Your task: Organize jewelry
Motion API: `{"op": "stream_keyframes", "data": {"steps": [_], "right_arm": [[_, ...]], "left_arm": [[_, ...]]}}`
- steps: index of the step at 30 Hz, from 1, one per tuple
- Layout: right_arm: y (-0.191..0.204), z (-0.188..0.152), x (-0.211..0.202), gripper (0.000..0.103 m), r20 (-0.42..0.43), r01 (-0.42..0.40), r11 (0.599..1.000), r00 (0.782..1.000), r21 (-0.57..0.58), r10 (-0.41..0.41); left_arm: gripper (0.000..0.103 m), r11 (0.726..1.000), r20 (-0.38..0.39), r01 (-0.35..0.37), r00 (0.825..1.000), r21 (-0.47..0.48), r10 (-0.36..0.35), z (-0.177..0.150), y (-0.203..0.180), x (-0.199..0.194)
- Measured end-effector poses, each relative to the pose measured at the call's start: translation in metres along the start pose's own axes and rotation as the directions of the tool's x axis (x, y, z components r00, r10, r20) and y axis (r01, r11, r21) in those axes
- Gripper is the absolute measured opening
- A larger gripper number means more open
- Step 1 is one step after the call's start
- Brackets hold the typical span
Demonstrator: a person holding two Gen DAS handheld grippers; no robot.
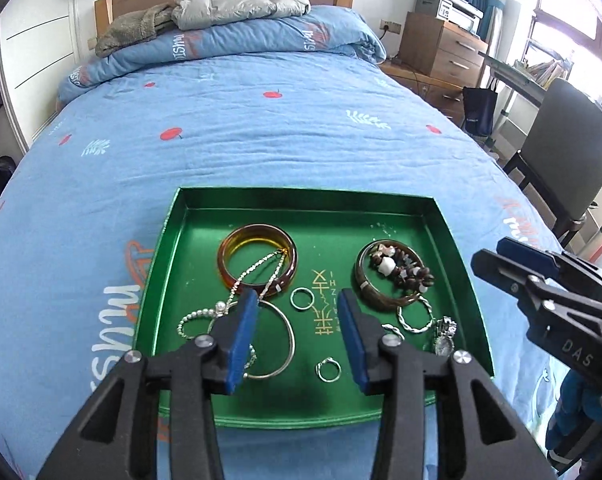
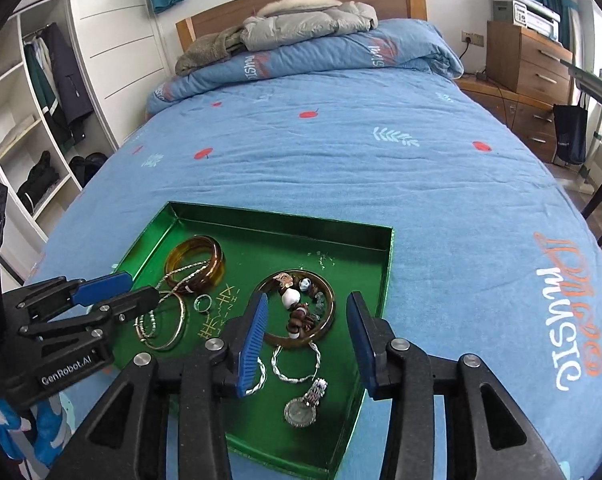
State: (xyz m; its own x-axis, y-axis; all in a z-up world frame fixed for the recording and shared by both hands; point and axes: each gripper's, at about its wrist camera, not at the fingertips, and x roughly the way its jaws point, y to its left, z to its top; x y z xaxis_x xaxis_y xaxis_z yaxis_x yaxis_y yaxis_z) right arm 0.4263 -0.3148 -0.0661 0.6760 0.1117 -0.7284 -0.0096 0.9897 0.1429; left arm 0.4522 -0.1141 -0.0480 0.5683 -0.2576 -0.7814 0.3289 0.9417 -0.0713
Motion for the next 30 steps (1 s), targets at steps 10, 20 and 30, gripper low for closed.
{"op": "stream_keyframes", "data": {"steps": [10, 20, 30], "right_arm": [[0.020, -0.027, -0.118, 0.055, 0.124, -0.010, 1.000, 0.992, -0.023, 0.013], [0.055, -0.100, -0.220, 0.070, 0.221, 0.004, 0.998, 0.975, -0.066, 0.010], [0.093, -0.169, -0.277, 0.080, 0.278, 0.020, 0.992, 0.961, -0.122, 0.015]], "left_arm": [[0.041, 0.999, 0.147, -0.040, 0.988, -0.021, 0.043, -0.029, -0.006, -0.125], [0.041, 0.989, 0.254, -0.137, 0.956, -0.051, 0.146, -0.124, -0.003, -0.235], [0.047, 0.978, 0.286, -0.182, 0.936, -0.105, 0.205, -0.204, 0.005, -0.297]]}}
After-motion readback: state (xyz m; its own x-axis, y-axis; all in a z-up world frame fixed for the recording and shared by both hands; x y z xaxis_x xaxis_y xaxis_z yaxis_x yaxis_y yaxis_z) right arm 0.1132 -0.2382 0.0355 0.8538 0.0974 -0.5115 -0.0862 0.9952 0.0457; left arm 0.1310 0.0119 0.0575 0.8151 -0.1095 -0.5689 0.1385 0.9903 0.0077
